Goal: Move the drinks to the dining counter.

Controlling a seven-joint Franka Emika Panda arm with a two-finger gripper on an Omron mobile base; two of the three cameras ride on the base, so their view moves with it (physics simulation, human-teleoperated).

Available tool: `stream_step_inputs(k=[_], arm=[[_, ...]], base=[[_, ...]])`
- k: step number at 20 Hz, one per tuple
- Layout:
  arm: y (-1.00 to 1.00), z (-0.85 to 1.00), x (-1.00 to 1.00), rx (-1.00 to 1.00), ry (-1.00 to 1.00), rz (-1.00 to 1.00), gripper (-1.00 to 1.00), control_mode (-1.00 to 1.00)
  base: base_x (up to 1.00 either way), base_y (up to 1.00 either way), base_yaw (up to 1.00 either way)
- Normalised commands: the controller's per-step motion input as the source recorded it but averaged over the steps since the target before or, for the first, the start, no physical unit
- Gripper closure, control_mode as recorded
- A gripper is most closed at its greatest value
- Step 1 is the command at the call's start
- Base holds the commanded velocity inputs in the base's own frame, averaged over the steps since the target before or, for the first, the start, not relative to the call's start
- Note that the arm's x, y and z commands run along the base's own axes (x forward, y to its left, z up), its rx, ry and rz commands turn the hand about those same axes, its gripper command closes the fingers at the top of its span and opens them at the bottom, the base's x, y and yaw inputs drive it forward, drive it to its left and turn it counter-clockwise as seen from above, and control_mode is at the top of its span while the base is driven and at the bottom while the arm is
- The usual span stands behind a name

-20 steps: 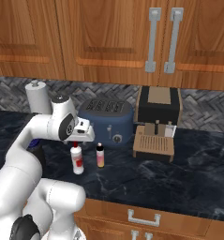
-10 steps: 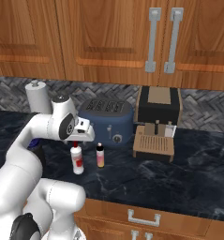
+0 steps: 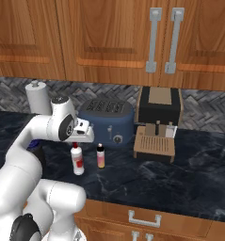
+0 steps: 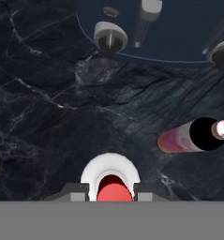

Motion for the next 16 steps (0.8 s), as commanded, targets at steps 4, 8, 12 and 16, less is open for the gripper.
stream_step_inputs(k=[4,8,12,16], arm=[[0.00,0.00,0.00,0.00,0.00,0.00,1.00,-1.00],[0.00,0.00,0.00,0.00,0.00,0.00,1.00,-1.00],[0.00,0.06,-0.06,0.00,0.00,0.00,1.00,-1.00],[0.00,0.64,-0.31,0.00,-0.02,0.00,1.00,-1.00]], base=[[0.00,0.00,0.00],[0.00,0.00,0.00],[0.00,0.00,0.00],[0.00,0.00,0.00]])
